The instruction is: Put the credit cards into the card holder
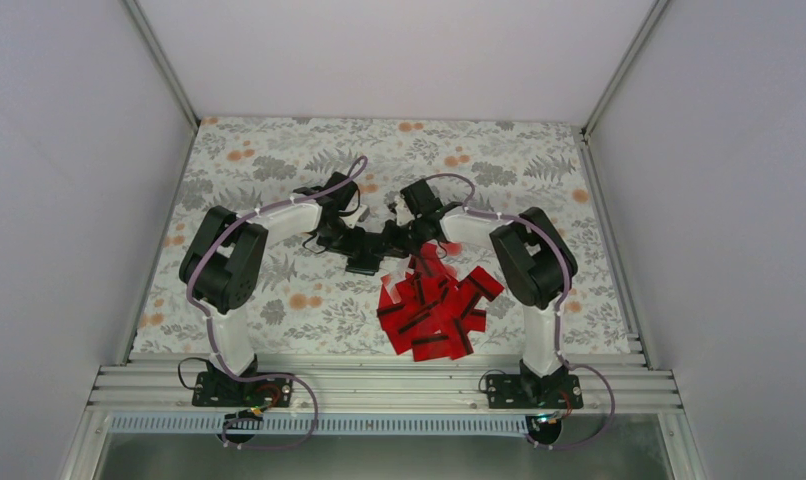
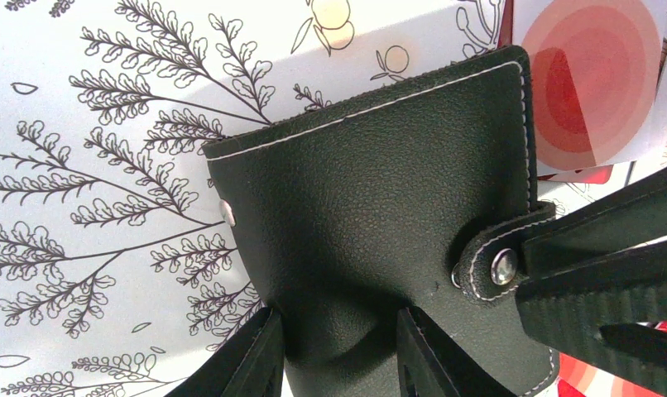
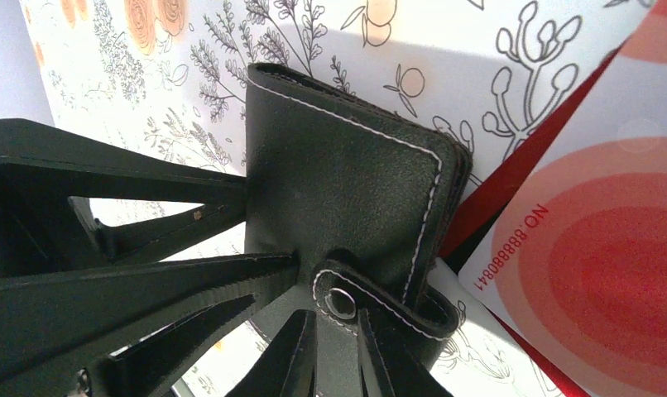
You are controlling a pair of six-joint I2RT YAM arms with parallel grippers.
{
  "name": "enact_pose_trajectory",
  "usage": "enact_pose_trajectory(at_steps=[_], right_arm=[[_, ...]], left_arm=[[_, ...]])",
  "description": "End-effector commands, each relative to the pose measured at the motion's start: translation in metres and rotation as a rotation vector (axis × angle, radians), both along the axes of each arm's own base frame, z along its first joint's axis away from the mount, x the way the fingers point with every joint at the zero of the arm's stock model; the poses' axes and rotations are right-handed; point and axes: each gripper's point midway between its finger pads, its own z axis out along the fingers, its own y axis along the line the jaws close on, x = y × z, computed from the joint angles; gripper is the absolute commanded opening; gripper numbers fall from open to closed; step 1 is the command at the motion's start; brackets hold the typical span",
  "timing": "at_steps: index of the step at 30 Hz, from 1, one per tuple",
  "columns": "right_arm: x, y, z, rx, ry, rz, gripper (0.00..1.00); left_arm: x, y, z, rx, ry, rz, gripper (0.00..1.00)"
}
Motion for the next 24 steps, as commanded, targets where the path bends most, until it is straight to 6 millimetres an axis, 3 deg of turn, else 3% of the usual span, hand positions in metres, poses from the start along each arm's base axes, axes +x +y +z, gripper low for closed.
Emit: enact_pose_trajectory(at_steps=[1, 19, 24], right_arm=[[0.0, 0.008, -0.013, 0.007, 0.006, 0.018, 0.14], [-0.002, 0.017, -0.026, 0.002, 0.024, 0.039, 0.13], [-0.003, 0.012, -0.035, -0.063, 0.036, 0.036, 0.08]], left_arm=[[-0.05, 0.01, -0.048, 0.08, 0.19, -0.064, 0.34], [-0.05, 0.011, -0.048, 0.085, 0.194, -0.068, 0.35], [-0.05, 0.011, -0.049, 0.085, 0.193, -0.067, 0.34]])
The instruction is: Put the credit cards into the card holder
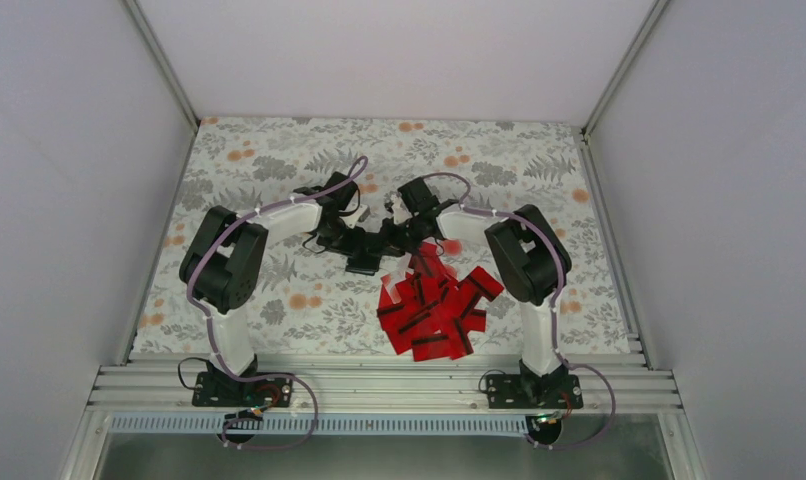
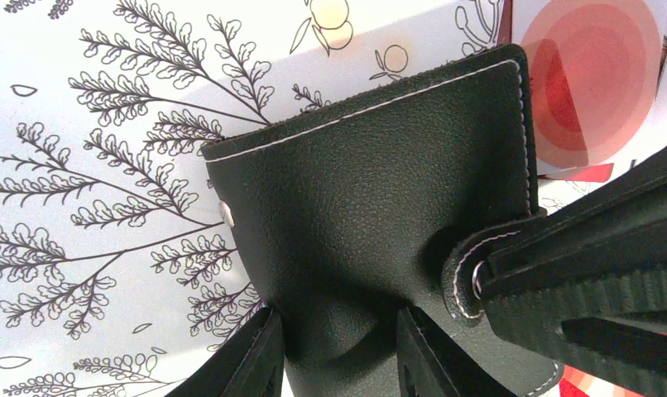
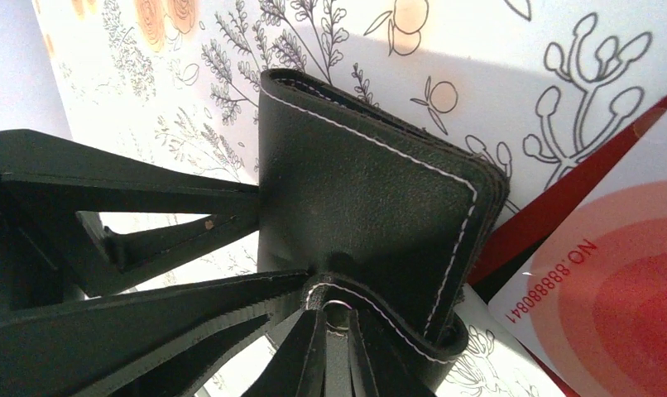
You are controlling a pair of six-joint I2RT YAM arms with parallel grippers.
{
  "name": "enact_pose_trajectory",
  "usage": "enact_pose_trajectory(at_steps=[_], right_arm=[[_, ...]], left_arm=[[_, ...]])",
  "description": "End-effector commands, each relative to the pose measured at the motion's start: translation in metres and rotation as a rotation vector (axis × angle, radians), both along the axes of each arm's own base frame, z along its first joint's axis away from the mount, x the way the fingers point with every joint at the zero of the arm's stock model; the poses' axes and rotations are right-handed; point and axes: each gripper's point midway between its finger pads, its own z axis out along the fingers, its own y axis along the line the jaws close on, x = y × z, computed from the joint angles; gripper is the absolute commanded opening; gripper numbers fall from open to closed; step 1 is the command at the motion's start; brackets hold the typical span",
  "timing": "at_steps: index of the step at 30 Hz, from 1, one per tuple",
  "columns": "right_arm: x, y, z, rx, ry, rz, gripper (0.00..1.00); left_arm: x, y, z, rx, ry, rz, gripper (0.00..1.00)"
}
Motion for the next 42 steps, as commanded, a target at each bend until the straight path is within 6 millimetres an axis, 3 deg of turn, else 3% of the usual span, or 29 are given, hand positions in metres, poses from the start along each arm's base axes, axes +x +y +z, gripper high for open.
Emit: enact_pose_trajectory(at_steps=[1, 12, 20, 26, 29, 31, 34, 38, 42], right_arm=[[-0.007, 0.001, -0.035, -0.113, 0.015, 0.013, 0.08], [-0.008, 0.006, -0.051, -0.258, 0.015, 0.02, 0.07], [-0.024, 0.011, -0.08, -0.425, 0.054, 0.06, 0.05], [-0.048, -0.013, -0.119, -0.581, 0.112, 0.063, 0.04], [-0.051, -0.015, -0.123, -0.586, 0.115, 0.071, 0.04], [-0.043, -0.006, -0.108, -0.532, 0.077, 0.073, 0.04], [-0.018, 0.016, -0.059, -0.386, -0.036, 0.08, 0.04], [0.014, 0.038, 0.031, -0.232, -0.205, 0.081, 0.09], [0.036, 0.042, 0.132, -0.109, -0.372, 0.067, 0.24]], left_arm=[[-0.05, 0.011, -0.048, 0.083, 0.193, -0.059, 0.34], [-0.05, 0.008, -0.049, 0.067, 0.194, -0.059, 0.34], [-0.053, 0.006, -0.053, 0.046, 0.203, -0.06, 0.34], [-0.055, 0.005, -0.057, 0.032, 0.208, -0.055, 0.34], [-0.055, 0.005, -0.058, 0.028, 0.209, -0.043, 0.34], [-0.054, 0.006, -0.054, 0.028, 0.196, -0.029, 0.34], [-0.043, 0.009, -0.038, 0.013, 0.148, 0.003, 0.34], [-0.021, 0.013, 0.002, -0.005, 0.047, 0.044, 0.35], [0.001, 0.021, 0.06, -0.015, -0.086, 0.091, 0.41]])
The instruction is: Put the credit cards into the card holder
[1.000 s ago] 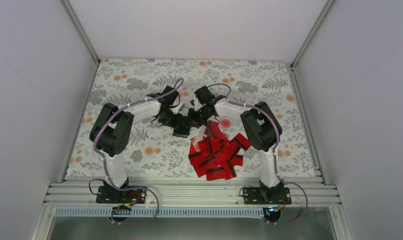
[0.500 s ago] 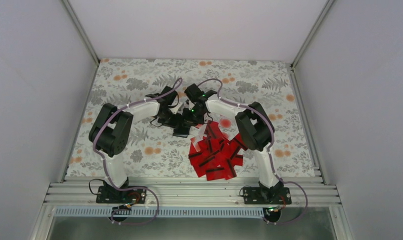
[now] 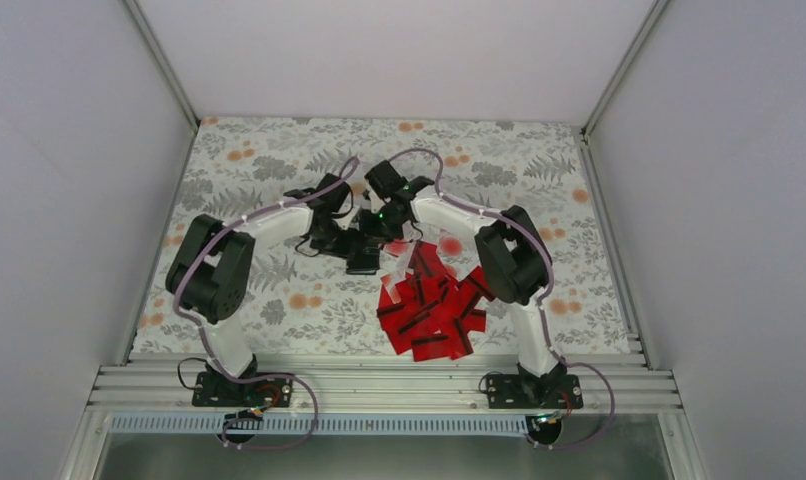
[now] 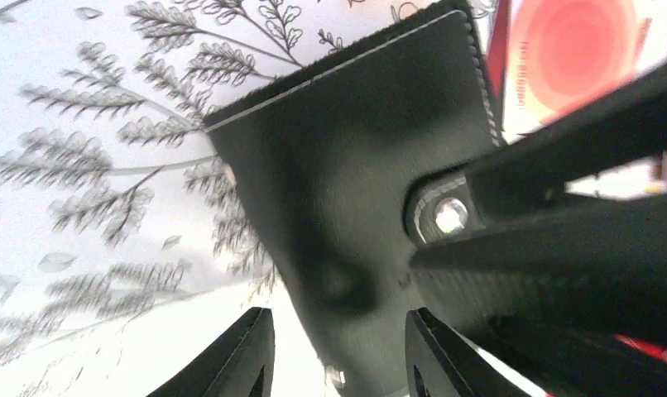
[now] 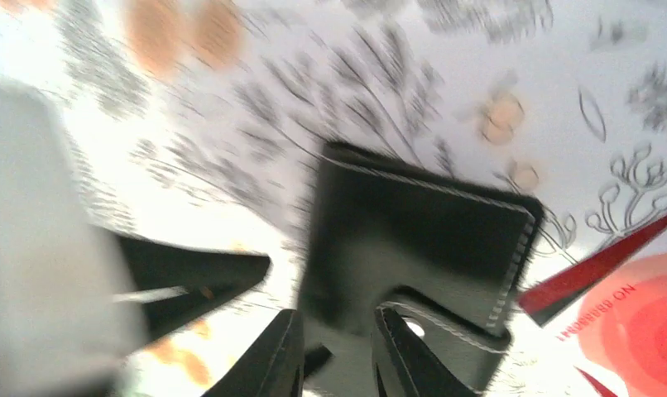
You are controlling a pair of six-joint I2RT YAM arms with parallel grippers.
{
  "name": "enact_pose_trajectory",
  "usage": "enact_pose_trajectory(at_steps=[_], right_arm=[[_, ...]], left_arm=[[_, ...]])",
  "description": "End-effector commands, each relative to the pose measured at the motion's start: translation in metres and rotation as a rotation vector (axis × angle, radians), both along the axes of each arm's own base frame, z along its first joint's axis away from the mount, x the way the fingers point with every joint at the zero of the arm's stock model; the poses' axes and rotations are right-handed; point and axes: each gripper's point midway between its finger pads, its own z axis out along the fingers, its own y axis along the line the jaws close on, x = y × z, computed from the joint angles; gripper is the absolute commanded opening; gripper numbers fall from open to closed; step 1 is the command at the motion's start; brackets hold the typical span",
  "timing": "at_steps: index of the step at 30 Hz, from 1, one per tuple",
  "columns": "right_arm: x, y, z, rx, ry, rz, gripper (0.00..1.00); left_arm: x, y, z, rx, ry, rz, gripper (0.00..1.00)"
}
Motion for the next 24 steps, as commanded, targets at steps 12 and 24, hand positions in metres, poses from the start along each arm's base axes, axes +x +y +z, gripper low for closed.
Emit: enact_pose_trajectory(at_steps=[12, 24], right_arm=[[0.053, -0.131, 0.332, 0.057, -0.856, -0.267, 0.99], [0.007, -0.279, 0.333, -0.446, -1.306, -0.432, 0.99]], left_arm=[[0.042, 0.08, 0.228, 0.017, -0.549, 0.292, 1.0], [0.006, 0.156, 0.327, 0.102, -1.308, 0.451, 1.0]])
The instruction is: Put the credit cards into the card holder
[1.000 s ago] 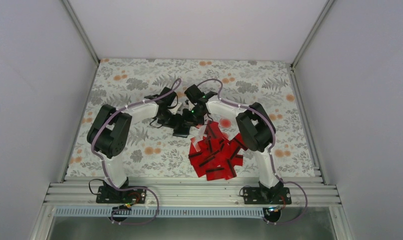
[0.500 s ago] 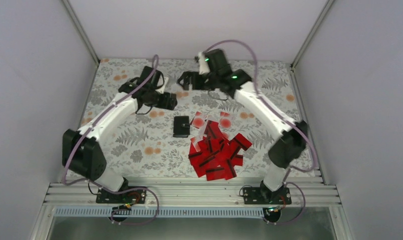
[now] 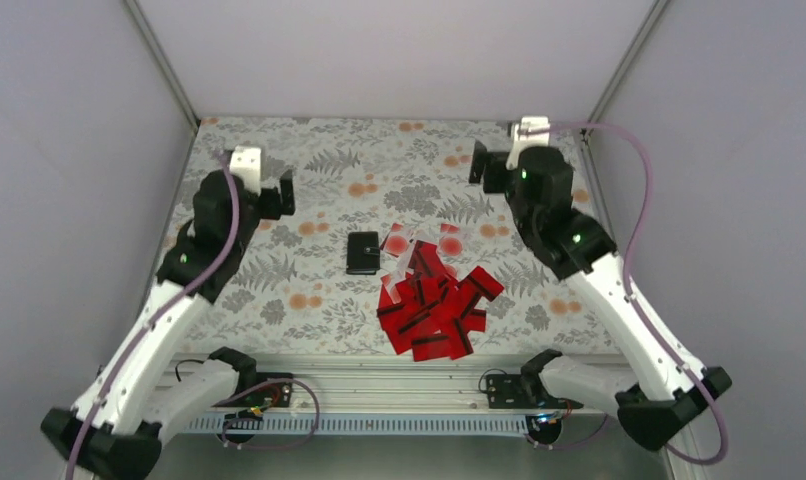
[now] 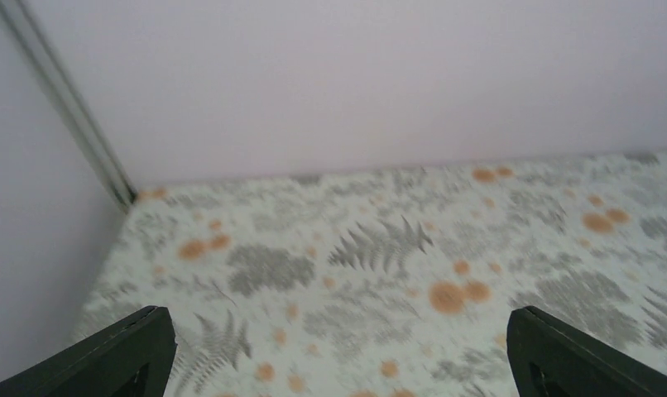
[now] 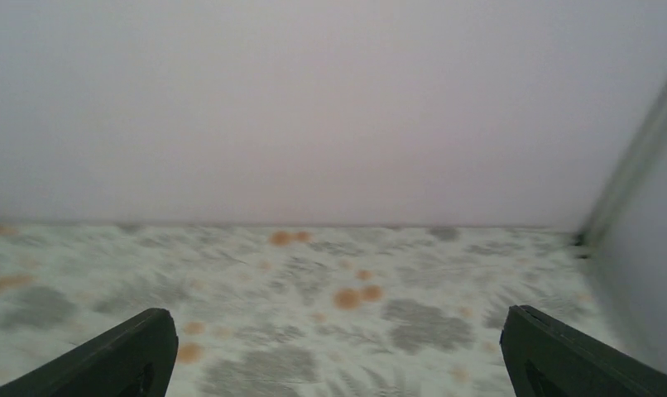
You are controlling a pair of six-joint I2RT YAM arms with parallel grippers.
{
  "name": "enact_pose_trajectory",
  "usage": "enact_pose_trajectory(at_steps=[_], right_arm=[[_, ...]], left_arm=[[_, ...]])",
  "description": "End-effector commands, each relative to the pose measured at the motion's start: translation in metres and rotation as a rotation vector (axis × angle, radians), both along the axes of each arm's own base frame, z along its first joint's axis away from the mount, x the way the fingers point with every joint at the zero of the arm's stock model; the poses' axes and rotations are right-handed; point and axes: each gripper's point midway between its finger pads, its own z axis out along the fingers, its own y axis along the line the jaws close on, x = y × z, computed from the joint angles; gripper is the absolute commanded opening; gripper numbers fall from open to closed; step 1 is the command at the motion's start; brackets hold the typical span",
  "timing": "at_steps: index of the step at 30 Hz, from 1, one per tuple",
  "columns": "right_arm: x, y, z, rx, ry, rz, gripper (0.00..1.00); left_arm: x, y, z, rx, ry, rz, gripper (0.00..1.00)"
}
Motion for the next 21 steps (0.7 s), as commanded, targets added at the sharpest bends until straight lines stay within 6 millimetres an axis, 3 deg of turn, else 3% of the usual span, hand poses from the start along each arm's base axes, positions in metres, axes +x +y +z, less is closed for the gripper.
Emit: enact_pose_trajectory(at_steps=[1, 5, 6, 11, 15, 21], right_arm=[[-0.006, -0.044, -0.042, -0.255, -0.045, -0.125, 1.0], [-0.015, -0.054, -0.092, -0.223, -0.06, -0.079, 0.99], [-0.017, -0.057, -0.12, -0.229, -0.04, -0.071, 0.99], [-0.018, -0.08, -0.192, -0.16, -0.05, -0.085, 1.0], [-0.012, -0.101, -0.223, -0.108, -0.101, -0.101, 0.99], [0.011, -0.117, -0.238, -0.079, -0.159, -0.073, 0.99]], left_arm=[[-0.007, 0.029, 0.02, 0.11, -0.291, 0.104, 1.0], [-0.017, 0.044, -0.045, 0.178, -0.235, 0.153, 1.0], [-0.02, 0.046, -0.062, 0.18, -0.224, 0.157, 1.0], [-0.034, 0.056, -0.116, 0.161, -0.242, 0.175, 1.0], [-0.036, 0.066, -0.129, 0.143, -0.261, 0.211, 1.0], [-0.025, 0.085, -0.16, 0.123, -0.245, 0.28, 1.0]])
